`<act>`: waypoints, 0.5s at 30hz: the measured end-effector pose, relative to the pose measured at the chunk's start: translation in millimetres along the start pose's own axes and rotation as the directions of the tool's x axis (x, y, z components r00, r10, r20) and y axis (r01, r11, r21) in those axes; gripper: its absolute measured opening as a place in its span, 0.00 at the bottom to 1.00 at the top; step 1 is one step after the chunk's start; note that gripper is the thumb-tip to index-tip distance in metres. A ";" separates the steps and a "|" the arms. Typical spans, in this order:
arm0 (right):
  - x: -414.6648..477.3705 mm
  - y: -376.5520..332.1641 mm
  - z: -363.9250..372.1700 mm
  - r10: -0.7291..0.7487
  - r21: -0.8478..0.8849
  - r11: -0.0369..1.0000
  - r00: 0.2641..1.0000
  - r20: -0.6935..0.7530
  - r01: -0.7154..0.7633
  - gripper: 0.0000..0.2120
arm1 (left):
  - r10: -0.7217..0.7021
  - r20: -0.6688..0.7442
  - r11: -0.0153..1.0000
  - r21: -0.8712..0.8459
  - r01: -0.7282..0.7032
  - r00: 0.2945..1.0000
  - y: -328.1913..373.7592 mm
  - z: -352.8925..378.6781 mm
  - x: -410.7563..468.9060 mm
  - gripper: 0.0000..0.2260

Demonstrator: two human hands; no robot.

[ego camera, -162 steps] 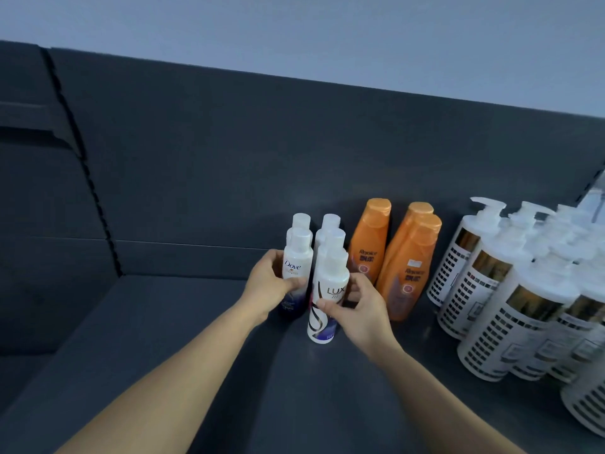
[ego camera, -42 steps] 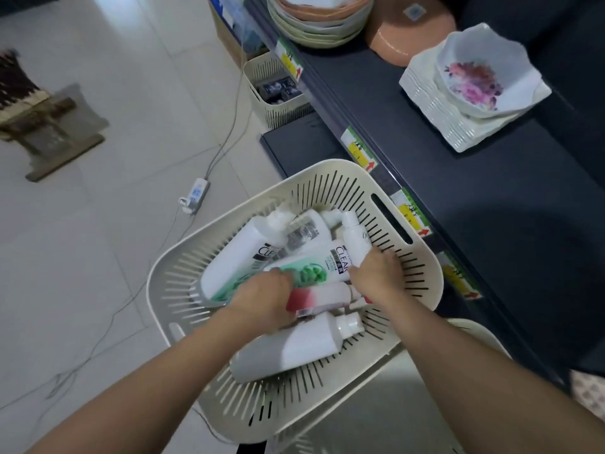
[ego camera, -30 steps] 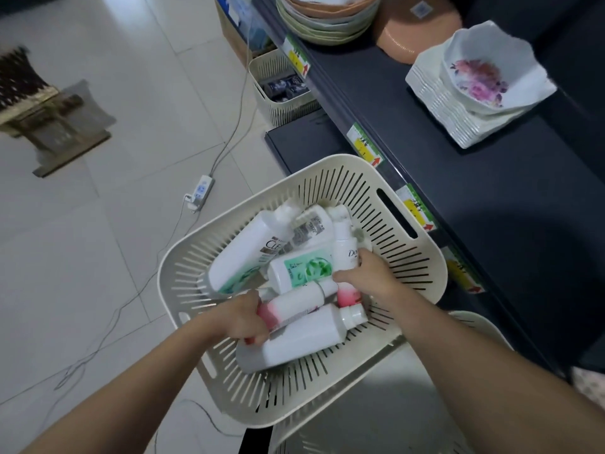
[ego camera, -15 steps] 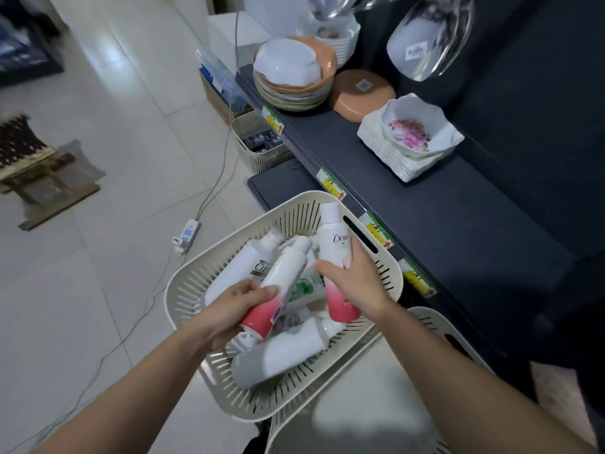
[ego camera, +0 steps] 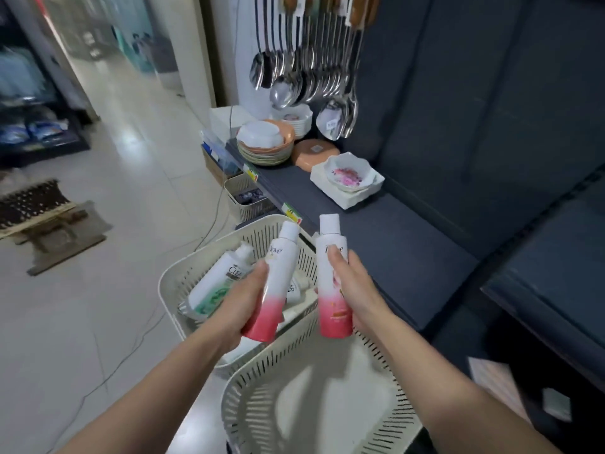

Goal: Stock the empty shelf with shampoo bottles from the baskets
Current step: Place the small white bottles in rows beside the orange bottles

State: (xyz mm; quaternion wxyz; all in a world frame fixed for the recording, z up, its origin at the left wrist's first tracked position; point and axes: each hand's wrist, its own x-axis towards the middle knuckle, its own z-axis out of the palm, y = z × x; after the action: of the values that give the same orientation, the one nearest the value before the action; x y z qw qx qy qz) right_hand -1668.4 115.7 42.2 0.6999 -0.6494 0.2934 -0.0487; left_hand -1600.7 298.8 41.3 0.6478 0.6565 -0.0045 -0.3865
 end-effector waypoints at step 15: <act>-129.1 -56.5 -110.0 -0.257 -0.043 0.965 0.912 -0.319 0.257 0.21 | 0.255 0.435 0.960 -0.004 -0.282 0.863 57.0 99.1 -50.6 0.19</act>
State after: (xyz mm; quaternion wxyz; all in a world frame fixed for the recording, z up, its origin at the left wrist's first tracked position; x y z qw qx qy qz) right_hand -1809.2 68.3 141.8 0.6300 -0.6657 0.3157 -0.2457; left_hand -1658.8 231.3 129.1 0.6579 0.5666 -0.2507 -0.4280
